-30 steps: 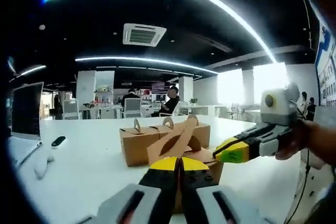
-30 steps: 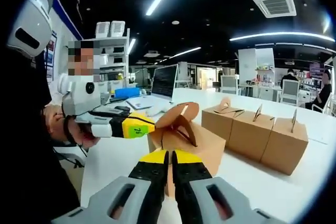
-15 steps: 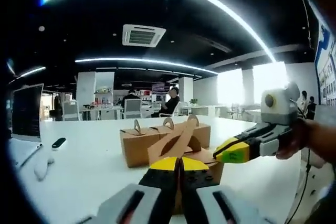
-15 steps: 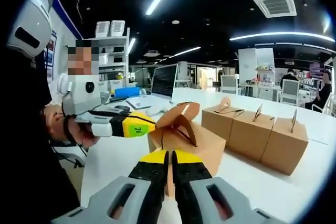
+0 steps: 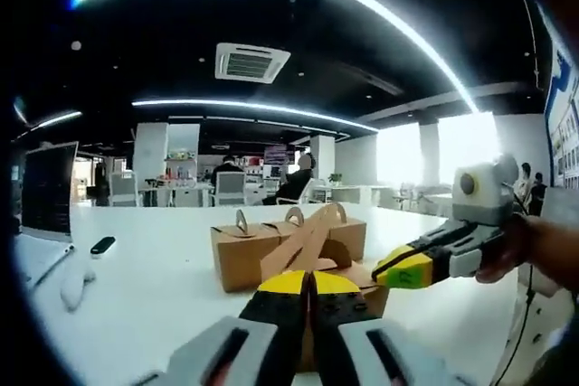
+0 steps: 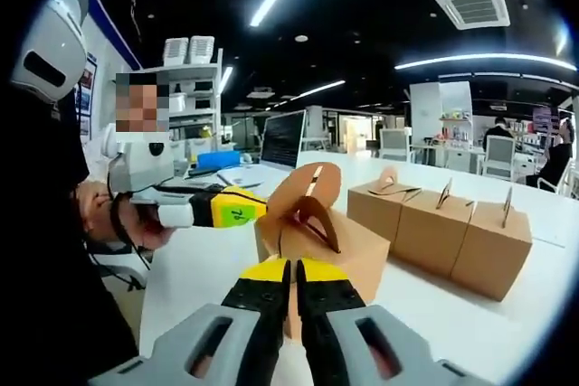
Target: Pick up one paper box from the group, open the paper box, and remove the item inside
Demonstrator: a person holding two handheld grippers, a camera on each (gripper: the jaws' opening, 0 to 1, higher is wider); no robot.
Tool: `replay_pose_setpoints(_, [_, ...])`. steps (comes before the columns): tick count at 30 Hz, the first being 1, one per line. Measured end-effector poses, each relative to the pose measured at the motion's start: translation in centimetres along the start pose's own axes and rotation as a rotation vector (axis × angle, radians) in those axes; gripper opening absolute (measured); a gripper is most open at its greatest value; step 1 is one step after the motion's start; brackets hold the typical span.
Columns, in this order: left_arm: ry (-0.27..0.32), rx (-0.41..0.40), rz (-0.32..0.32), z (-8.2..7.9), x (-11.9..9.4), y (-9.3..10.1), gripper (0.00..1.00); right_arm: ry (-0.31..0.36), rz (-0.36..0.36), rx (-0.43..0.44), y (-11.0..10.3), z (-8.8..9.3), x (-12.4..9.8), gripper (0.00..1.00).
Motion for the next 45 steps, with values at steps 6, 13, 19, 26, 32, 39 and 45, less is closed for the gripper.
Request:
replay_pose_setpoints(6, [0.004, -0.025, -0.013, -0.3, -0.1, -0.4, 0.04, -0.005, 0.001, -0.002, -0.1, 0.0, 0.0, 0.05])
replay_pose_setpoints(13, [0.002, -0.062, -0.022, -0.3, -0.1, -0.4, 0.04, -0.007, 0.0, -0.003, -0.1, 0.0, 0.1, 0.05])
replay_pose_setpoints(19, [0.007, -0.072, -0.032, -0.3, -0.2, -0.6, 0.04, -0.008, -0.007, -0.006, -0.1, 0.0, 0.1, 0.05])
replay_pose_setpoints(26, [0.011, -0.087, -0.043, -0.4, -0.2, -0.7, 0.04, -0.011, -0.004, -0.005, -0.1, -0.1, 0.2, 0.05])
replay_pose_setpoints(32, [0.01, -0.126, -0.06, -0.5, -0.3, -1.2, 0.04, -0.009, -0.002, 0.007, -0.1, -0.1, 0.2, 0.05])
replay_pose_setpoints(39, [0.038, -0.2, -0.097, -0.5, -0.6, -1.7, 0.04, -0.012, -0.006, 0.01, -0.1, -0.1, 0.3, 0.05])
replay_pose_setpoints(45, [0.037, -0.306, -0.142, -0.3, -0.9, -2.5, 0.04, -0.008, -0.002, 0.013, -0.1, -0.1, 0.3, 0.05])
Point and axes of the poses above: the point that each gripper's makers call its tool centre point, and the gripper's own axes: x roughly forward along the fingers, y roughly to its right, z roughly out of its underside, the point moved 4 cm from there along -x, roughly backward along the fingers, and after that the axes turned 14 degrees about y, right-handed, at the moved point
